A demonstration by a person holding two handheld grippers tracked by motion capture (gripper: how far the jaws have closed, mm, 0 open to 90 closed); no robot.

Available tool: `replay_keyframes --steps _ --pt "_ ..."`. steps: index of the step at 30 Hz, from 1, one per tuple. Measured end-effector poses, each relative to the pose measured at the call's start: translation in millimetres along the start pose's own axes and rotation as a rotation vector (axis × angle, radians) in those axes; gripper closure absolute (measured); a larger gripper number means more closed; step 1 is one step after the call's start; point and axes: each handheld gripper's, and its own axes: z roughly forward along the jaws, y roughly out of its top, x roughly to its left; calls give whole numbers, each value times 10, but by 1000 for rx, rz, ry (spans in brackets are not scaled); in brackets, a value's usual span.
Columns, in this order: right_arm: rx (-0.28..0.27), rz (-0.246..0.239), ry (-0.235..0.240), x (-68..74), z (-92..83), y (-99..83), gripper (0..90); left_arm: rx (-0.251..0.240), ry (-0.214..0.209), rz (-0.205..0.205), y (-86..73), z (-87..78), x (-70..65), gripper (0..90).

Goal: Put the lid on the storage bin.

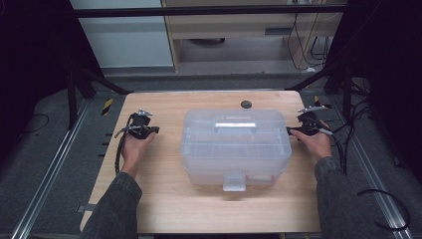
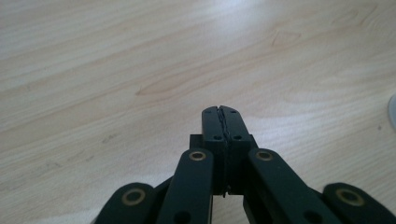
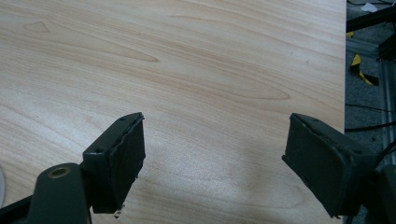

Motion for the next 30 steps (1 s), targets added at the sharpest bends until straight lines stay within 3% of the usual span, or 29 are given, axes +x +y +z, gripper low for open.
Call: replay_keyframes --steps 3,4,6,7,10,14,16,21,25,30 --pt "2 19 6 -4 52 -44 196 2 0 3 -14 32 -19 891" --pt "5 20 5 -7 64 -54 192 -8 10 1 -21 50 -20 846" --pt "5 35 7 -1 87 -74 188 -11 79 -3 -34 82 -26 613" --pt "4 36 9 3 101 -82 186 -20 88 -9 -42 93 -24 513" --pt "8 36 9 30 139 -100 177 -23 126 -23 -73 141 -15 320" --pt "4 46 14 48 161 -117 170 -11 139 -27 -108 198 -11 251" --pt "-13 53 14 63 170 -133 157 -6 127 -38 -117 225 -14 197" --pt "-54 62 3 79 168 -189 149 -23 103 -80 -177 275 -24 171" --pt "-81 68 -1 92 165 -229 138 -41 118 -78 -266 301 -13 157" --pt "-66 84 -22 135 160 -239 71 -31 129 -68 -295 277 -20 146"
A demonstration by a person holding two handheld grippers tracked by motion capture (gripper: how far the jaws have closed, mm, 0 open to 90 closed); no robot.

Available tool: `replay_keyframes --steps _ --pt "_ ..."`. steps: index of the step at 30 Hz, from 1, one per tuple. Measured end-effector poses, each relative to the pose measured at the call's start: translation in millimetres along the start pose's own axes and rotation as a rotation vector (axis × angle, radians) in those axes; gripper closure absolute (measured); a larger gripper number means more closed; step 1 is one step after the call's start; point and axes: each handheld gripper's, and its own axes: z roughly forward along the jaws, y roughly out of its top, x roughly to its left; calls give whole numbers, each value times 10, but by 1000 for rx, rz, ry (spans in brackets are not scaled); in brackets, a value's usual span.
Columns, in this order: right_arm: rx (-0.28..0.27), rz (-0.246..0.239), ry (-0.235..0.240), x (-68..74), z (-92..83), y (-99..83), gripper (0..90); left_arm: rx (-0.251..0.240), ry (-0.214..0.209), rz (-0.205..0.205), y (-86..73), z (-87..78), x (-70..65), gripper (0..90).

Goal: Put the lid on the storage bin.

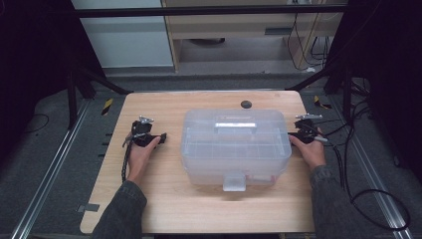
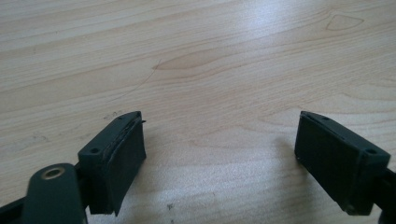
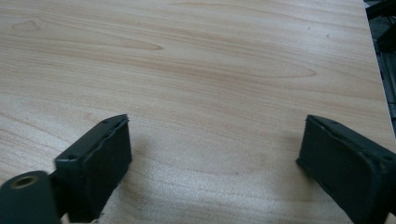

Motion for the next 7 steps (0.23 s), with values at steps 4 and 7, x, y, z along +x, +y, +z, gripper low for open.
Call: replay_keyframes --steps 4,7 --pt "20 -5 1 13 21 8 2 29 21 -26 -13 4 -2 4" --pt "19 -1 -4 17 19 5 2 31 18 -29 -27 -6 -5 0"
